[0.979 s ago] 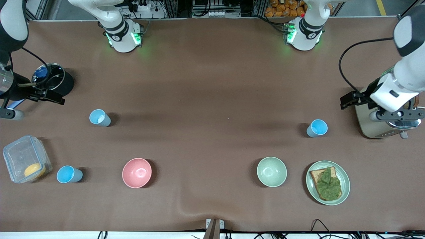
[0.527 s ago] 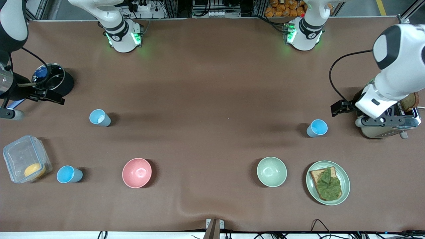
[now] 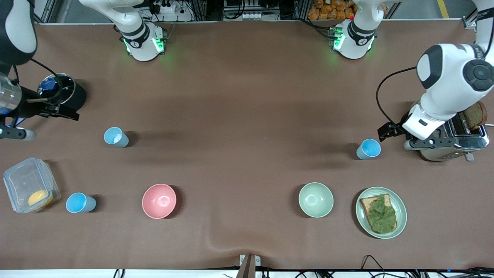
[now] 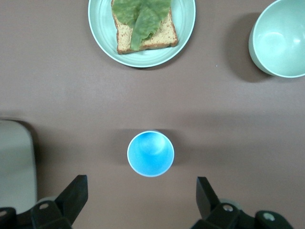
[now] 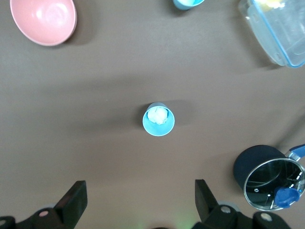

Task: Stack blue cups with both arms
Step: 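Grasp the blue cup with the left gripper while the right gripper grasps another cup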

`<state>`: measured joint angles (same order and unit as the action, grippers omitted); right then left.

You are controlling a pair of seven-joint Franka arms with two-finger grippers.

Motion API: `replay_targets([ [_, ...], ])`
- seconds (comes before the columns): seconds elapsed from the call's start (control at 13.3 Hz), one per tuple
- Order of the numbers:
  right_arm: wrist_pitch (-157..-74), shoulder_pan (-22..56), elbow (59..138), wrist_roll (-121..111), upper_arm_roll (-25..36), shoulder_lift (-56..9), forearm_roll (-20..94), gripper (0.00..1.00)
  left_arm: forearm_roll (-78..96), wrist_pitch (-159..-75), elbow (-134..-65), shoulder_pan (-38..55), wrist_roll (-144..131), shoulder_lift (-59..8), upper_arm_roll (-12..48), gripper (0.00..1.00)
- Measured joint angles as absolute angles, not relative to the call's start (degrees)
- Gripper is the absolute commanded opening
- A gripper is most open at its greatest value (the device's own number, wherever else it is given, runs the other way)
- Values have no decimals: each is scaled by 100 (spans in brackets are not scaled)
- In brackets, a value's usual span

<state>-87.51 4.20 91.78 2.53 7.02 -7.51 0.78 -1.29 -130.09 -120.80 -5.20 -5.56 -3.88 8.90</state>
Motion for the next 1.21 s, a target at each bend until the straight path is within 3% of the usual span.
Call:
replay_targets([
  [0.38, -8854, 419, 9399, 181, 702, -1397, 85, 100, -496, -13966, -12594, -749, -554, -885, 886, 100],
  [0.9, -11343, 425, 11301, 181, 672, -1627, 101, 100, -496, -14729, -12604, -869, -561, -1693, 886, 100],
  [0.98, -11610, 428, 11547, 181, 661, -1632, 127, 100, -496, -14777, -12606, -887, -562, -1761, 887, 92],
  [1.13, -11840, 454, 11879, 181, 644, -1639, 200, 100, -497, -14842, -12611, -900, -563, -1859, 888, 66],
  [1.21, -11902, 484, 11983, 181, 632, -1648, 219, 100, -496, -14846, -12613, -899, -566, -1889, 894, 39],
])
